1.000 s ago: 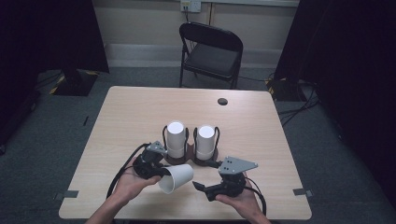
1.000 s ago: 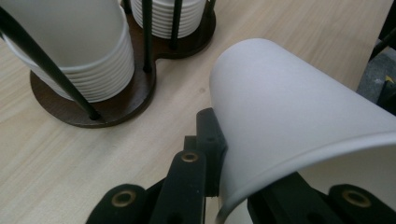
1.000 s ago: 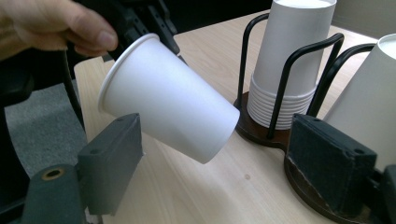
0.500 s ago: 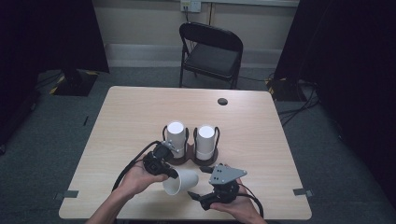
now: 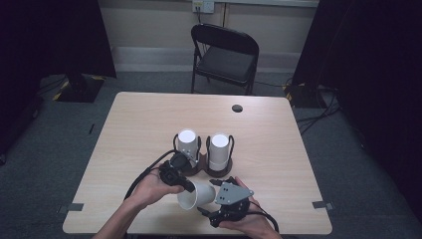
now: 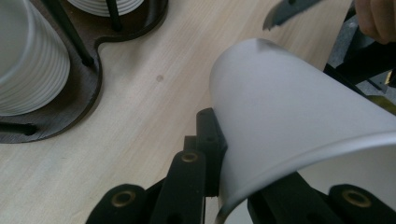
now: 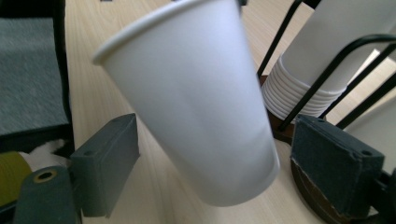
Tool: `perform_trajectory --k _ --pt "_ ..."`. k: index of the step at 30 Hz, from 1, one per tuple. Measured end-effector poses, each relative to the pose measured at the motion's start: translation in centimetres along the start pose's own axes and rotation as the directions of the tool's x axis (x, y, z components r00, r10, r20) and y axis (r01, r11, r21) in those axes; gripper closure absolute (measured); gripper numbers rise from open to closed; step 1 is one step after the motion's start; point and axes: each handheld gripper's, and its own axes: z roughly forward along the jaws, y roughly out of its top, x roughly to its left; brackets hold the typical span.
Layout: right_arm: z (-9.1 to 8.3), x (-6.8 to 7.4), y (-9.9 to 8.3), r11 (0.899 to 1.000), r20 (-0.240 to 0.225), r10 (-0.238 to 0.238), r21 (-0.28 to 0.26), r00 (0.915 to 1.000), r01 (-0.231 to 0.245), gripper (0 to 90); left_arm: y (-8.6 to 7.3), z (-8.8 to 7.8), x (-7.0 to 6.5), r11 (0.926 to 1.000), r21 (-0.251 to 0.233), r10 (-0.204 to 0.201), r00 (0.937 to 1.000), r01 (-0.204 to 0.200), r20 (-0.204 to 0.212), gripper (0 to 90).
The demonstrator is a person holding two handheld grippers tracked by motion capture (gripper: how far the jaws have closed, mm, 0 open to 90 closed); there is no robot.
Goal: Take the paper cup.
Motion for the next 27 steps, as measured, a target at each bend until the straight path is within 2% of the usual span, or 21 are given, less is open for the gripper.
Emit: perform_trajectory --k 2,8,14,20,22,27 --pt "0.3 0.2 0.0 1.000 -0.003 -0.012 0.002 0.9999 0.012 14.8 0.1 0.1 0.0 1.0000 0.002 0.002 1.0000 -0.002 0.003 86.7" --pt "1.2 0.4 -0.2 0.999 0.033 -0.037 0.024 0.9988 0.036 15.4 0.5 0.2 0.0 0.9993 0.028 0.023 0.9996 -0.024 0.016 86.6" --pt "1.5 0.9 -0.3 0.997 0.065 -0.072 0.017 0.9953 0.071 16.6 0.7 0.5 -0.1 0.9995 0.027 0.018 0.9996 -0.019 0.021 86.6" --pt "1.8 1.6 -0.3 0.992 0.111 -0.130 0.007 0.9853 0.130 18.9 0.9 0.9 -0.1 0.9992 0.038 0.009 0.9999 -0.009 0.014 86.6" --pt "1.9 1.7 -0.3 0.991 0.112 -0.131 0.005 0.9850 0.131 19.0 0.9 1.2 -0.2 0.9994 0.036 -0.001 0.9999 0.000 0.016 86.6" --pt "2.2 2.1 -0.2 0.988 0.115 -0.153 0.009 0.9815 0.153 19.0 1.0 1.5 -0.6 0.9989 0.045 0.010 0.9992 -0.012 0.038 86.6"
